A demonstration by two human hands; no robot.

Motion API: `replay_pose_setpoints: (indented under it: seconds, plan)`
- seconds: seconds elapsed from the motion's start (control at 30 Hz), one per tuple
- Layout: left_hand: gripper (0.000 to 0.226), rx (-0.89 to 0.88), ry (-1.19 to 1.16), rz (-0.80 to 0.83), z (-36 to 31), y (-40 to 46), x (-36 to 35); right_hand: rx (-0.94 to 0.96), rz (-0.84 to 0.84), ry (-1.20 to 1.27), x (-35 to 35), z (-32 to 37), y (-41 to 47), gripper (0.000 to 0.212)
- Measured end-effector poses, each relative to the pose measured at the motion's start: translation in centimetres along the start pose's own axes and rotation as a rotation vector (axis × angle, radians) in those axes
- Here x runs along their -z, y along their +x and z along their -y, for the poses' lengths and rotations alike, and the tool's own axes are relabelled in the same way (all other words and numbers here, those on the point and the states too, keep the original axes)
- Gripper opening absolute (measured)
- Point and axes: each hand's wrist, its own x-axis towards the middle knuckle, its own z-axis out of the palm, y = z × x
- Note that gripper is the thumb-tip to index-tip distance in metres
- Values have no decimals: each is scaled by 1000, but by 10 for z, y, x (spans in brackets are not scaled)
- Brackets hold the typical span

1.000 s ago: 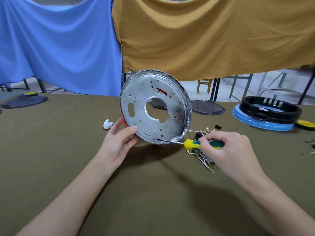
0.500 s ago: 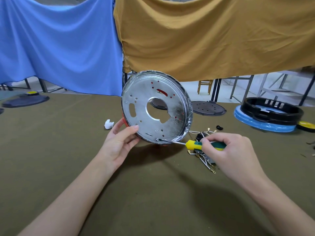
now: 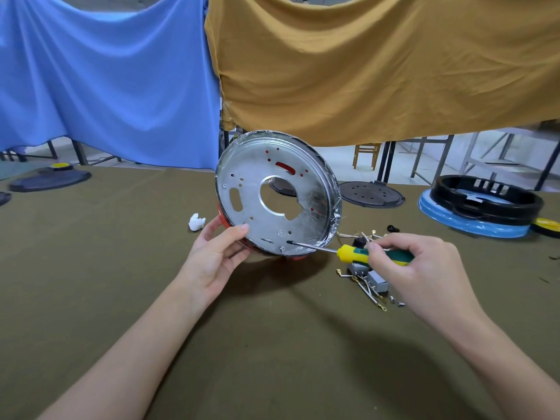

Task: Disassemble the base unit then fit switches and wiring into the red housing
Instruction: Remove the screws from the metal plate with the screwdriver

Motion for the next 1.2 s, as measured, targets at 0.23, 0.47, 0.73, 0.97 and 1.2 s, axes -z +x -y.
replay_pose_setpoints:
  seconds: [0.23,0.47,0.73,0.97,1.2]
  plan:
    - [67,4,-3,11,0,1,0,0,32,3,-1,2,-2,19]
    - [76,-14,-18,12,-1,-2,-1,-3,45,-2,-1,1,-1,20]
    - [75,-27,9,14,0,-2,-2,65,41,-72,1,5,-4,15]
    - [81,-56,40,10,2,-4,-4,295,33,-261,4,16,-9,7]
    - [75,-62,65,13,3,-4,-3,194,62,-214,8,15,-6,13]
